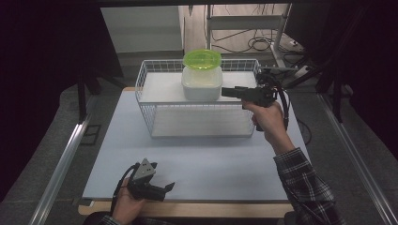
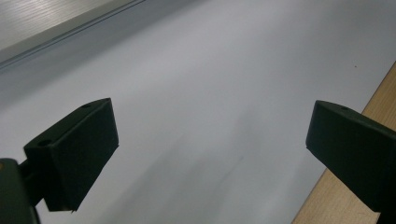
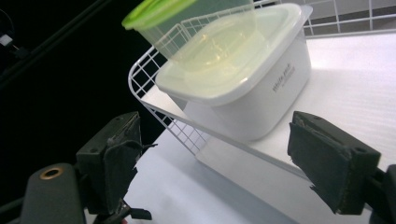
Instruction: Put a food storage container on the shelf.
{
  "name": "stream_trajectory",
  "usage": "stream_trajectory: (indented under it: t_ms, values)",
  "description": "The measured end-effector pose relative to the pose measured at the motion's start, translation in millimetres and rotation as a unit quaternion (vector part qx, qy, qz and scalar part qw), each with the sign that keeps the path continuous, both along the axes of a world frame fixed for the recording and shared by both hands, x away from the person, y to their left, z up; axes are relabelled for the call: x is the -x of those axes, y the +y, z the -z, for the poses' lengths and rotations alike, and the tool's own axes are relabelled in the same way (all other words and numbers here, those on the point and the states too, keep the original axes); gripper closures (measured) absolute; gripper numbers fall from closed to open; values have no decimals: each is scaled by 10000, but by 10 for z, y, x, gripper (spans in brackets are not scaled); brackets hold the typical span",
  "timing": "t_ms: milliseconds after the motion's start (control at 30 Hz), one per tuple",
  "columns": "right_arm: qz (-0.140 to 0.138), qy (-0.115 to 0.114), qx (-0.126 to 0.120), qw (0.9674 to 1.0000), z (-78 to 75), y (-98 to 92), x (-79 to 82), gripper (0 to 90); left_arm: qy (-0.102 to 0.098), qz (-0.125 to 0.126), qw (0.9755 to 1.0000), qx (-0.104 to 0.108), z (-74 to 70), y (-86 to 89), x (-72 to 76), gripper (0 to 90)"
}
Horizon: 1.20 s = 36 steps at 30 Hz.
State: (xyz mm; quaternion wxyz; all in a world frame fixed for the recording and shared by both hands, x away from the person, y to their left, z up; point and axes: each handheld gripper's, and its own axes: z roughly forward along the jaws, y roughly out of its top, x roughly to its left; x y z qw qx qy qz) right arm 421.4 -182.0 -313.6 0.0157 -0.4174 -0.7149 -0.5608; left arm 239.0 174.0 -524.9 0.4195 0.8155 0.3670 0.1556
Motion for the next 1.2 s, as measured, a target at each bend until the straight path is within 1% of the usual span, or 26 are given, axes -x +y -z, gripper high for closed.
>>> stream_trajectory:
  t_ms: [133, 200, 233, 367, 400, 433, 567, 600, 667, 767, 833, 900, 933, 967, 1033, 1167, 1200]
  values:
    - [19, -81, 80, 9999, 50, -7, 33, 165, 0, 11, 10000, -26, 0, 3, -1, 22]
    - [54, -133, 161, 9998, 74, -9, 51, 156, 2, 13, 10000, -34, 1, 0, 0, 22]
    - [75, -204, 240, 9995, 101, -10, 69, 146, 4, 15, 10000, -35, 2, -2, 1, 22]
    - [76, -258, 315, 9991, 139, -16, 95, 128, 3, 18, 10000, -44, 3, -3, 2, 22]
    - [84, -313, 369, 9988, 163, -19, 113, 114, -1, 20, 10000, -48, 3, -3, 3, 22]
    - [84, -313, 369, 9988, 163, -19, 113, 114, -1, 20, 10000, -48, 3, -3, 3, 22]
    - [75, -404, 526, 9978, 210, -19, 152, 83, -4, 20, 10000, -42, 3, -3, 3, 22]
    - [95, -453, 604, 9971, 233, -19, 175, 76, -6, 23, 10000, -41, 2, -2, 4, 22]
    - [89, -473, 644, 9968, 243, -21, 187, 74, -47, 22, 10000, 7, -3, -6, 10, 23]
    - [97, -583, 755, 9954, 275, -24, 227, 57, -105, 82, 9999, 85, -23, -6, 22, 26]
    - [97, -684, 876, 9938, 298, -28, 255, 51, -106, 116, 9998, 113, -25, -9, 24, 28]
    - [111, -735, 992, 9923, 323, -35, 285, 42, -96, 138, 9998, 122, -25, -11, 24, 28]
    - [90, -819, 1082, 9907, 354, -40, 309, 37, -93, 143, 9998, 132, -26, -11, 25, 28]
    - [90, -819, 1082, 9907, 354, -40, 309, 37, -96, 156, 9997, 145, -28, -10, 26, 28]
    - [68, -864, 1146, 9896, 385, -41, 336, 32, -98, 174, 9997, 160, -32, -7, 26, 28]
    - [28, -957, 1248, 9876, 471, -37, 396, 30, -93, 170, 9997, 129, -28, -9, 26, 28]
    - [28, -957, 1248, 9876, 471, -37, 396, 30, -93, 170, 9997, 129, -28, -9, 26, 28]
